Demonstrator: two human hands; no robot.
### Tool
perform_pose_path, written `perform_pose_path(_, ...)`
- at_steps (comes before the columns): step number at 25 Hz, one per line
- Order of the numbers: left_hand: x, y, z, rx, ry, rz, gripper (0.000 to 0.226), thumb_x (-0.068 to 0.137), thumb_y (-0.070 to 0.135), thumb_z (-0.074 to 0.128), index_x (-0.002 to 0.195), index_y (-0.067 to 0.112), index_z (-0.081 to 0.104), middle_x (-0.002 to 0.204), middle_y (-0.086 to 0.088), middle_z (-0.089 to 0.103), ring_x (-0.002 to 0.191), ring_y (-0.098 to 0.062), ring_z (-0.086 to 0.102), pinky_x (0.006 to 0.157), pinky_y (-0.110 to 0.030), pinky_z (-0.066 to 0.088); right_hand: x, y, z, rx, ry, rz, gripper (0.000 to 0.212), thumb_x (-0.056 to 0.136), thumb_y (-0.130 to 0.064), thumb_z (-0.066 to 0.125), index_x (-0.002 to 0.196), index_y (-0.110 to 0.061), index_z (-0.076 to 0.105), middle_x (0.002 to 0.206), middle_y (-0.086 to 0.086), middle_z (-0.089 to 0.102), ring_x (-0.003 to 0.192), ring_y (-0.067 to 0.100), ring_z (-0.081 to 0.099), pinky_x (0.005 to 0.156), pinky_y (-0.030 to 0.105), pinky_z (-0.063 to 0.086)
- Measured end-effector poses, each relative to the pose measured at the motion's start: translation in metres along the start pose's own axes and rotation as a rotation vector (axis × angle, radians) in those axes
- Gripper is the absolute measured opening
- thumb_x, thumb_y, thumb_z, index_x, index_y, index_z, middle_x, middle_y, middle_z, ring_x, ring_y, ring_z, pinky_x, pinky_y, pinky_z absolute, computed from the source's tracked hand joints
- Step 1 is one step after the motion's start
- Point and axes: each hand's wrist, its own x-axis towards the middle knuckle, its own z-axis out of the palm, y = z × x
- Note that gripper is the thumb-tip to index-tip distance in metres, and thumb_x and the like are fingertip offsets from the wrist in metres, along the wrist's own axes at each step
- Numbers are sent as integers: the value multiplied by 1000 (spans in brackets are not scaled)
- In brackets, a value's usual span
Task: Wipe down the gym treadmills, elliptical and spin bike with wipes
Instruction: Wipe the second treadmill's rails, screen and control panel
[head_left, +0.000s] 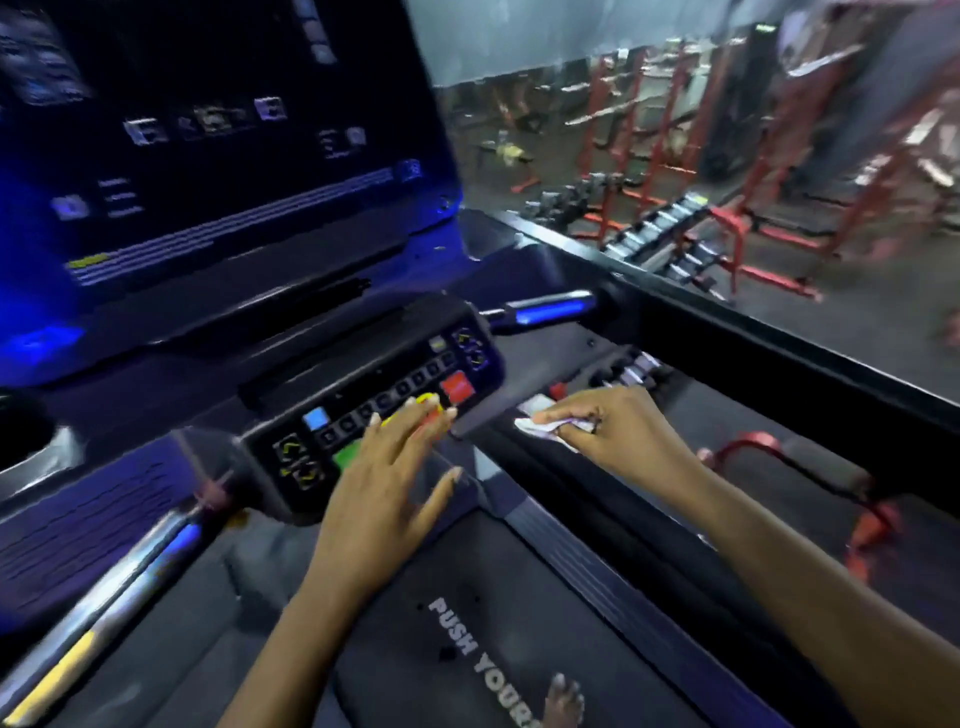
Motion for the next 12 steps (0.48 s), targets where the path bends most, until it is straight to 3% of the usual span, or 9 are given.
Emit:
perform_pose_path(2,9,25,33,-85,-146,112,54,90,45,43,134,15,52,139,-3,51,130,-17,43,111,-35,30,-44,16,-22,-68,40,139,25,77,2,67,92,-15,76,93,-4,73,91,-10,57,77,9,46)
perform_pose_path(4,20,52,68,-137,-365,170,67,85,55,36,139,17,47,142,-3,48,132,-19,43,115,-35,24,-91,28,-46,-120,77,277,25,78,3,65,93,-14,76,94,-7,72,90,-12,55,74,0,40)
perform_pose_path(6,29,88,106,-155,-602,256,83,76,65,22,142,19,42,147,-1,41,136,-19,38,117,-35,18,-144,39,-68,-208,97,407,24,78,3,64,94,-12,76,95,-3,72,87,-2,61,74,1,37)
perform_pose_path(8,35,124,142,-145,-728,359,90,70,67,15,142,20,42,147,1,40,136,-18,37,117,-31,15,-192,48,-82,-306,109,536,24,78,1,65,96,-12,75,97,3,73,92,16,67,75,13,40)
perform_pose_path(10,37,175,178,-145,-822,493,85,75,67,19,142,20,42,147,1,39,134,-19,38,114,-28,19,-252,54,-101,-349,194,718,24,80,-2,64,98,-13,74,100,2,72,97,18,66,79,16,41)
perform_pose_path(12,31,234,211,-119,-925,623,65,91,57,36,145,20,36,151,2,33,136,-23,35,113,-30,26,-315,56,-121,-367,315,863,23,82,-5,64,100,-15,74,101,0,72,99,16,65,80,14,38)
